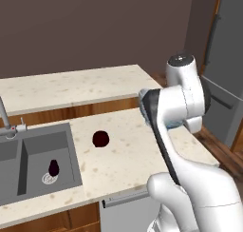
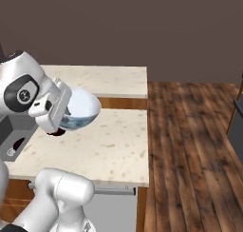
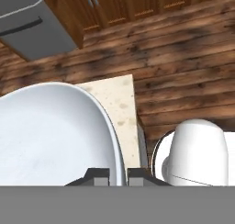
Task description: Clear the mugs and bowl far away from the sink.
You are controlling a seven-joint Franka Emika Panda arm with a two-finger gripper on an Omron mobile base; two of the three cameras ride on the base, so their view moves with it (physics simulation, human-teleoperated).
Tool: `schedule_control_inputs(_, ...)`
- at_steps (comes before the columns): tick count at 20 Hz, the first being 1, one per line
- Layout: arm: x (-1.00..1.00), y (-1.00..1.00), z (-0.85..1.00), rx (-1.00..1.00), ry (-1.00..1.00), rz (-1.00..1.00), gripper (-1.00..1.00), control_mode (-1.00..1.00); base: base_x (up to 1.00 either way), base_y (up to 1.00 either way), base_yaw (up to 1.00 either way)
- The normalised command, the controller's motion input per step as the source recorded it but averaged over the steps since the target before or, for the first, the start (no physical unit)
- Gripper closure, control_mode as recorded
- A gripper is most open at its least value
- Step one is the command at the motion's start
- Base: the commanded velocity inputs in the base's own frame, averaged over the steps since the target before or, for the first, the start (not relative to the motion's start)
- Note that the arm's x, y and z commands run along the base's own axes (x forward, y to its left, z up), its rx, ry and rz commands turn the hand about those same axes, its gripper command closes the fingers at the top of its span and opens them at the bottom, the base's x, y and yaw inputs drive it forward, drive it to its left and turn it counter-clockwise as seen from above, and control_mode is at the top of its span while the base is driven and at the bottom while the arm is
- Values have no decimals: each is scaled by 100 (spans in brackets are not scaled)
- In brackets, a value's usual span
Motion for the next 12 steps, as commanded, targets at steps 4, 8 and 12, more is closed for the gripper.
schedule_control_inputs(4, -3, -1, 21, -15, 26, -8, 100, -100, 0, 0, 0)
schedule_control_inputs(8, 3, 0, 17, -22, 12, -2, 100, -100, 0, 0, 0)
schedule_control_inputs(12, -10, 8, 1, -13, -32, 0, 100, -100, 0, 0, 0)
